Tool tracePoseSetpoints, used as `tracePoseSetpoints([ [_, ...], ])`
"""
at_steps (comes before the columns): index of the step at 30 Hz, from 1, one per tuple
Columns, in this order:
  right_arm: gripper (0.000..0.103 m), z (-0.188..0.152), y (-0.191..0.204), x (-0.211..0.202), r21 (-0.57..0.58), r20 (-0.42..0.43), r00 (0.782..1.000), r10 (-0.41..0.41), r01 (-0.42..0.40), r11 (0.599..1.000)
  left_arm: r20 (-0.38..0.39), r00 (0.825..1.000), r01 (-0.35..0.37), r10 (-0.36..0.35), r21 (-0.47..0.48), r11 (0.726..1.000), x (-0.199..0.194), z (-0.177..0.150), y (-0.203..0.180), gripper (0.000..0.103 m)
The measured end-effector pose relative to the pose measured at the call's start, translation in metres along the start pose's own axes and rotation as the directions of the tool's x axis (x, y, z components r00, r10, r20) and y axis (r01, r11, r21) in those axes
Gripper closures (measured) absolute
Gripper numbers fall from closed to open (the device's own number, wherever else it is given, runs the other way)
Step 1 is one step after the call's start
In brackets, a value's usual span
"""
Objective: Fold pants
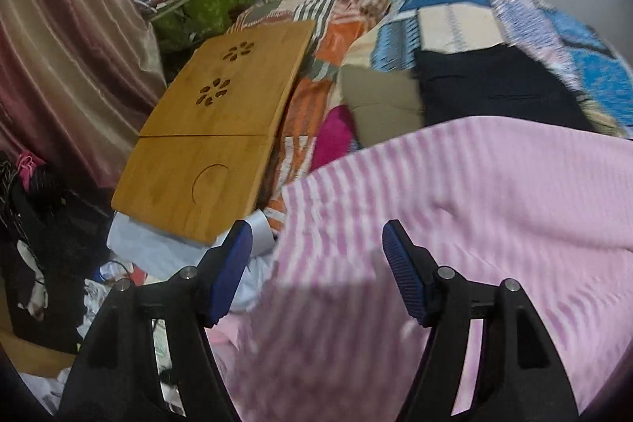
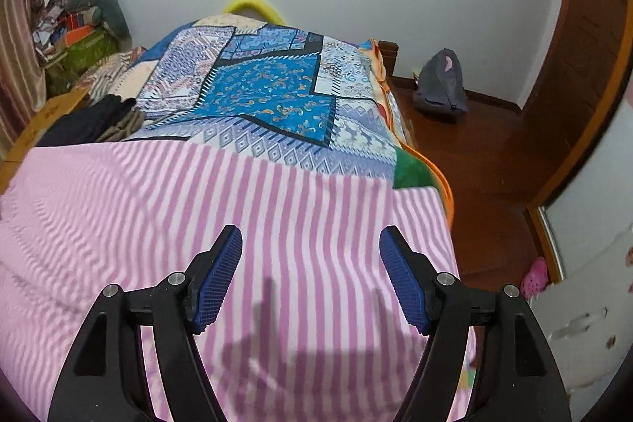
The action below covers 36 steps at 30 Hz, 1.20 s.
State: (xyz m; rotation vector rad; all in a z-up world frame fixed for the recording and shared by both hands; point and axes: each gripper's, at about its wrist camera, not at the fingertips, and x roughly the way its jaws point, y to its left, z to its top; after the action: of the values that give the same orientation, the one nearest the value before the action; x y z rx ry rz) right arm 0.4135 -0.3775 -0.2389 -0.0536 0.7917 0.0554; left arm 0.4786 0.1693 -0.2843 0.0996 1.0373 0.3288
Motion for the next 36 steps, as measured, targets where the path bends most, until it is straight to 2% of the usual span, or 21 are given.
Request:
tracePoseSetpoints([
  [6,0.034,0.018,0.009,0.031,-0.022,-0.016,0.999,0.045,-0.046,0.999,-0.081,0.997,-0.013,0.009,-0.042,0.999,0.065,0.014,0.018,0.035],
  [8,0.034,0.025,0.016,0.041,-0.033,-0.022,0.998,0.060,-0.061,0.998,-0.121,0.992,-0.022,0.015,-0.061,0.998,0.084,0.016,0.021,0.028],
  [11,0.034,0.036,0.032,0.055,-0.079,-0.036,0.994,0.106,-0.109,0.991,-0.179,0.982,0.037,-0.059,-0.123,0.992,0.107,0.016,0.025,0.026],
  [15,0.031,0.045,0.050,0.075,-0.140,-0.064,0.989,0.132,-0.140,0.980,-0.182,0.981,0.054,-0.069,-0.086,0.995,0.113,0.016,0.017,0.026],
  [16,0.031,0.046,0.050,0.077,-0.132,-0.065,0.986,0.156,-0.164,0.978,-0.184,0.980,0.057,-0.070,-0.079,0.995,0.114,0.017,0.015,0.027],
  [18,0.033,0.049,0.047,0.081,-0.104,-0.080,0.977,0.199,-0.206,0.973,-0.190,0.977,0.087,-0.098,-0.067,0.994,0.114,0.016,0.013,0.038],
  [19,0.039,0.050,0.045,0.083,-0.079,-0.092,0.970,0.224,-0.232,0.970,-0.198,0.972,0.116,-0.126,-0.061,0.991,0.115,0.017,0.010,0.048],
  [21,0.053,0.048,0.044,0.085,-0.029,-0.117,0.953,0.281,-0.286,0.958,-0.194,0.974,0.112,-0.119,-0.047,0.993,0.113,0.017,0.006,0.050],
  [22,0.057,0.047,0.045,0.084,-0.023,-0.120,0.947,0.297,-0.302,0.953,-0.190,0.975,0.107,-0.113,-0.038,0.993,0.112,0.017,0.003,0.055],
  [23,0.061,0.045,0.047,0.081,-0.034,-0.118,0.948,0.295,-0.301,0.953,-0.187,0.976,0.109,-0.113,-0.032,0.994,0.110,0.017,0.000,0.060],
  [25,0.076,0.044,0.053,0.079,-0.050,-0.121,0.946,0.300,-0.308,0.950,-0.175,0.981,0.084,-0.086,-0.019,0.996,0.106,0.016,-0.005,0.065],
  [26,0.080,0.044,0.057,0.078,-0.059,-0.127,0.950,0.284,-0.293,0.954,-0.167,0.983,0.071,-0.072,-0.013,0.997,0.104,0.016,-0.006,0.069],
  [27,0.089,0.044,0.063,0.076,-0.066,-0.130,0.953,0.272,-0.282,0.957,-0.156,0.986,0.057,-0.057,-0.005,0.998,0.102,0.016,-0.007,0.071],
  [28,0.094,0.044,0.067,0.075,-0.079,-0.131,0.957,0.259,-0.271,0.959,-0.141,0.989,0.042,-0.041,-0.001,0.999,0.098,0.016,-0.008,0.075],
  [29,0.095,0.043,0.076,0.071,-0.116,-0.125,0.968,0.217,-0.232,0.966,-0.128,0.991,0.030,-0.030,-0.003,1.000,0.094,0.016,-0.008,0.078],
  [32,0.098,0.044,0.087,0.068,-0.173,-0.104,0.983,0.149,-0.165,0.971,-0.096,0.995,0.015,-0.017,-0.026,1.000,0.083,0.018,-0.003,0.082],
  [36,0.099,0.048,0.078,0.057,-0.118,-0.068,0.989,0.129,-0.136,0.984,-0.046,0.998,0.033,-0.036,-0.055,0.998,0.059,0.021,0.011,0.084],
])
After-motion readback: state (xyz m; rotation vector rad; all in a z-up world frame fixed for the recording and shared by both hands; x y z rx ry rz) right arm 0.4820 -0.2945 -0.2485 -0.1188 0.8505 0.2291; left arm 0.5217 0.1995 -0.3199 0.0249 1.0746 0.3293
